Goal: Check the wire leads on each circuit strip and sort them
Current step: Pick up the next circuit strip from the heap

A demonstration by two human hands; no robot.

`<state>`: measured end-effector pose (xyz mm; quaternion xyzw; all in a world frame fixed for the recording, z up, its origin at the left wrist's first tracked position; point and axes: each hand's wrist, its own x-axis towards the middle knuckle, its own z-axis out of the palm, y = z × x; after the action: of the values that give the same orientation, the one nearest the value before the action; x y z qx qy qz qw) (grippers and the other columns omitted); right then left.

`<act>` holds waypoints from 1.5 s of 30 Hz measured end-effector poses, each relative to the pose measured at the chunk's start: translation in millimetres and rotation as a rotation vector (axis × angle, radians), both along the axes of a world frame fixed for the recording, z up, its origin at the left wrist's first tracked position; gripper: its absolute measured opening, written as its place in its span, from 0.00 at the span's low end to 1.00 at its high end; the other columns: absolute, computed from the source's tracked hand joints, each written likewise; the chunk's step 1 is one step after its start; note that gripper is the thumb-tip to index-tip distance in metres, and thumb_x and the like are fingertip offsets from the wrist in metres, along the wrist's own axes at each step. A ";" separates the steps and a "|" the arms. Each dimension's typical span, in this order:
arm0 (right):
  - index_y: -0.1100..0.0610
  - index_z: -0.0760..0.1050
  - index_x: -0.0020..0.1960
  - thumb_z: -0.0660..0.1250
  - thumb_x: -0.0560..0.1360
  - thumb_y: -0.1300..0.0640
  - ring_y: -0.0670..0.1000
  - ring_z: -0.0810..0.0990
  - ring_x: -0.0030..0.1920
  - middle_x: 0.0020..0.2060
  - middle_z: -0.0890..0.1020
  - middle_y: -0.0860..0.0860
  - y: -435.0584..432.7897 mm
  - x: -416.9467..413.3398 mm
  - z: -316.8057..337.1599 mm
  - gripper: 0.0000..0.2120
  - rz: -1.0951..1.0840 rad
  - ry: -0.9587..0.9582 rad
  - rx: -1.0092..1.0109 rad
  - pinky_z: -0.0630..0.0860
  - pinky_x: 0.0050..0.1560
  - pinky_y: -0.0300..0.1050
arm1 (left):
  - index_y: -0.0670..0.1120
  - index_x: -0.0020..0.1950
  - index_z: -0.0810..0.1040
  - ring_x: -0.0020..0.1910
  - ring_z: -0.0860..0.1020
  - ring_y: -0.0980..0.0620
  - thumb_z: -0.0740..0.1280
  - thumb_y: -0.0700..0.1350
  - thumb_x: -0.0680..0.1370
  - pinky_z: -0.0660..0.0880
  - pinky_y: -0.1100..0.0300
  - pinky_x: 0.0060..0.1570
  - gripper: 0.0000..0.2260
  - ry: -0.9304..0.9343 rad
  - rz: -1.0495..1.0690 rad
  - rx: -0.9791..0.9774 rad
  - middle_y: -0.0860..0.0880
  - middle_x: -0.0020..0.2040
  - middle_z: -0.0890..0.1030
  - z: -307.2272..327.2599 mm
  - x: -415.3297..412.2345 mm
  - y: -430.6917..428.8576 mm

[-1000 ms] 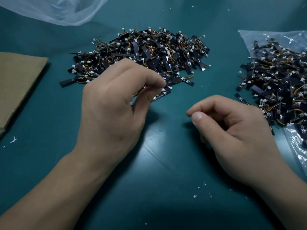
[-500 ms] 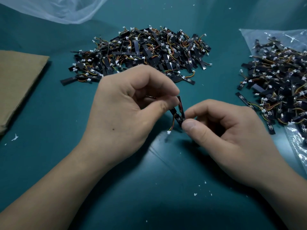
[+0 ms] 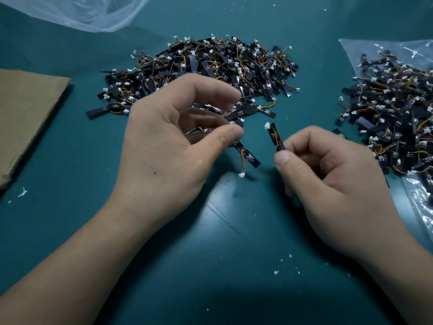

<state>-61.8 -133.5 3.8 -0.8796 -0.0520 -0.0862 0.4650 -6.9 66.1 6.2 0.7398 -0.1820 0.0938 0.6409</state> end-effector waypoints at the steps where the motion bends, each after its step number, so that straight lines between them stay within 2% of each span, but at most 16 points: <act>1: 0.50 0.76 0.41 0.68 0.78 0.50 0.52 0.71 0.26 0.29 0.78 0.51 0.2 0.0 -0.1 0.08 0.007 0.003 -0.010 0.67 0.29 0.37 | 0.54 0.51 0.81 0.43 0.84 0.55 0.78 0.37 0.72 0.79 0.65 0.46 0.15 0.005 0.013 0.001 0.57 0.49 0.84 0.0 0.3 0.8; 5: 0.51 0.75 0.41 0.68 0.79 0.51 0.51 0.71 0.26 0.29 0.78 0.51 -0.7 -0.2 -0.8 0.09 0.024 -0.001 -0.029 0.66 0.29 0.38 | 0.52 0.50 0.83 0.43 0.84 0.53 0.78 0.38 0.73 0.80 0.62 0.43 0.12 0.069 -0.034 0.059 0.53 0.47 0.85 -1.2 -1.4 1.2; 8: 0.50 0.75 0.41 0.68 0.78 0.50 0.52 0.72 0.27 0.29 0.78 0.51 -1.3 -0.2 -0.6 0.08 0.039 -0.001 -0.025 0.69 0.30 0.43 | 0.49 0.56 0.83 0.46 0.83 0.48 0.73 0.42 0.77 0.79 0.58 0.47 0.08 0.013 -0.058 0.130 0.52 0.48 0.84 -0.3 -5.7 0.1; 11: 0.48 0.76 0.42 0.68 0.78 0.48 0.53 0.74 0.28 0.30 0.79 0.50 -2.0 -1.2 0.2 0.08 0.079 0.012 -0.081 0.72 0.31 0.51 | 0.49 0.55 0.84 0.45 0.82 0.57 0.70 0.48 0.79 0.73 0.68 0.46 0.07 -0.067 -0.058 0.251 0.57 0.45 0.84 5.2 -9.0 0.7; 13: 0.48 0.76 0.42 0.68 0.77 0.46 0.52 0.75 0.29 0.30 0.80 0.48 -2.3 -1.7 1.5 0.08 0.095 0.011 -0.129 0.72 0.32 0.50 | 0.49 0.49 0.85 0.38 0.78 0.63 0.71 0.46 0.78 0.68 0.75 0.41 0.03 -0.079 -0.073 0.333 0.61 0.39 0.82 6.8 -11.0 0.4; 18: 0.48 0.76 0.42 0.68 0.78 0.49 0.51 0.75 0.29 0.31 0.79 0.49 -2.6 -1.2 0.1 0.07 0.096 -0.017 -0.099 0.72 0.32 0.51 | 0.48 0.42 0.84 0.31 0.74 0.64 0.73 0.40 0.78 0.65 0.77 0.34 0.05 -0.072 -0.072 0.396 0.64 0.31 0.76 7.5 -13.0 -0.9; 23: 0.50 0.76 0.44 0.66 0.81 0.52 0.49 0.75 0.30 0.32 0.79 0.49 -3.6 0.9 -2.4 0.07 0.063 -0.068 0.017 0.69 0.32 0.39 | 0.49 0.40 0.84 0.29 0.74 0.64 0.73 0.45 0.77 0.64 0.77 0.33 0.06 -0.052 -0.039 0.378 0.64 0.28 0.75 6.3 -12.9 -0.6; 25: 0.50 0.76 0.45 0.66 0.81 0.52 0.48 0.75 0.30 0.33 0.80 0.49 -3.9 1.2 -3.0 0.07 0.052 -0.077 0.033 0.69 0.33 0.36 | 0.50 0.40 0.85 0.33 0.77 0.63 0.74 0.47 0.76 0.67 0.74 0.37 0.05 -0.080 -0.098 0.416 0.63 0.31 0.78 6.2 -13.4 0.4; 28: 0.49 0.76 0.45 0.66 0.80 0.49 0.50 0.75 0.30 0.33 0.80 0.49 -3.0 1.0 -1.9 0.07 0.073 -0.071 0.035 0.70 0.32 0.41 | 0.53 0.40 0.86 0.40 0.79 0.57 0.74 0.52 0.76 0.71 0.61 0.47 0.06 -0.149 -0.208 0.540 0.60 0.35 0.81 6.2 -13.5 -1.0; 30: 0.49 0.77 0.44 0.66 0.80 0.49 0.51 0.75 0.30 0.33 0.79 0.50 -2.4 0.2 -0.6 0.07 0.100 -0.072 0.030 0.71 0.31 0.44 | 0.51 0.41 0.86 0.39 0.79 0.54 0.70 0.55 0.79 0.72 0.55 0.46 0.12 -0.151 -0.235 0.523 0.57 0.34 0.82 5.7 -12.3 -0.6; 33: 0.50 0.76 0.41 0.66 0.78 0.50 0.50 0.72 0.27 0.30 0.77 0.51 -2.7 -1.6 1.7 0.08 0.136 -0.047 0.039 0.69 0.29 0.44 | 0.42 0.42 0.84 0.37 0.79 0.47 0.61 0.54 0.82 0.73 0.51 0.39 0.20 -0.071 -0.213 0.359 0.47 0.33 0.80 4.9 -10.3 3.2; 35: 0.51 0.76 0.40 0.67 0.78 0.51 0.50 0.71 0.27 0.28 0.76 0.52 -2.8 -2.1 1.7 0.09 0.158 -0.033 0.007 0.68 0.28 0.44 | 0.44 0.43 0.85 0.38 0.80 0.51 0.66 0.51 0.81 0.74 0.58 0.39 0.14 -0.053 -0.188 0.334 0.52 0.35 0.82 5.6 -10.7 3.3; 37: 0.52 0.76 0.39 0.68 0.77 0.54 0.50 0.71 0.27 0.28 0.76 0.53 -2.8 -2.1 1.5 0.09 0.163 -0.024 -0.008 0.68 0.29 0.45 | 0.47 0.42 0.84 0.39 0.79 0.56 0.70 0.45 0.78 0.70 0.67 0.41 0.07 -0.077 -0.180 0.406 0.58 0.36 0.81 7.0 -12.2 0.6; 41: 0.51 0.77 0.41 0.64 0.78 0.47 0.51 0.73 0.28 0.29 0.78 0.53 -2.0 -2.0 3.2 0.11 0.167 0.009 0.022 0.69 0.30 0.47 | 0.48 0.42 0.83 0.34 0.76 0.64 0.70 0.42 0.79 0.66 0.75 0.38 0.06 -0.079 -0.177 0.407 0.63 0.34 0.77 6.8 -12.3 0.2; 43: 0.52 0.78 0.41 0.62 0.79 0.45 0.52 0.75 0.29 0.30 0.79 0.52 -2.0 -1.5 2.6 0.14 0.178 0.042 -0.006 0.71 0.31 0.50 | 0.48 0.42 0.83 0.32 0.74 0.66 0.70 0.42 0.79 0.65 0.77 0.36 0.06 -0.074 -0.162 0.397 0.64 0.32 0.76 7.4 -12.1 0.3; 45: 0.53 0.78 0.40 0.61 0.79 0.46 0.51 0.75 0.30 0.30 0.79 0.51 -2.1 -1.2 2.0 0.15 0.189 0.048 -0.021 0.71 0.31 0.47 | 0.48 0.42 0.82 0.33 0.74 0.65 0.70 0.42 0.79 0.65 0.77 0.36 0.06 -0.079 -0.160 0.415 0.63 0.33 0.76 8.2 -12.6 -0.8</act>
<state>-63.0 -135.7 5.7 -0.8774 -0.1243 -0.0202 0.4630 -19.5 65.3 14.4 0.8347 -0.2805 0.0323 0.4728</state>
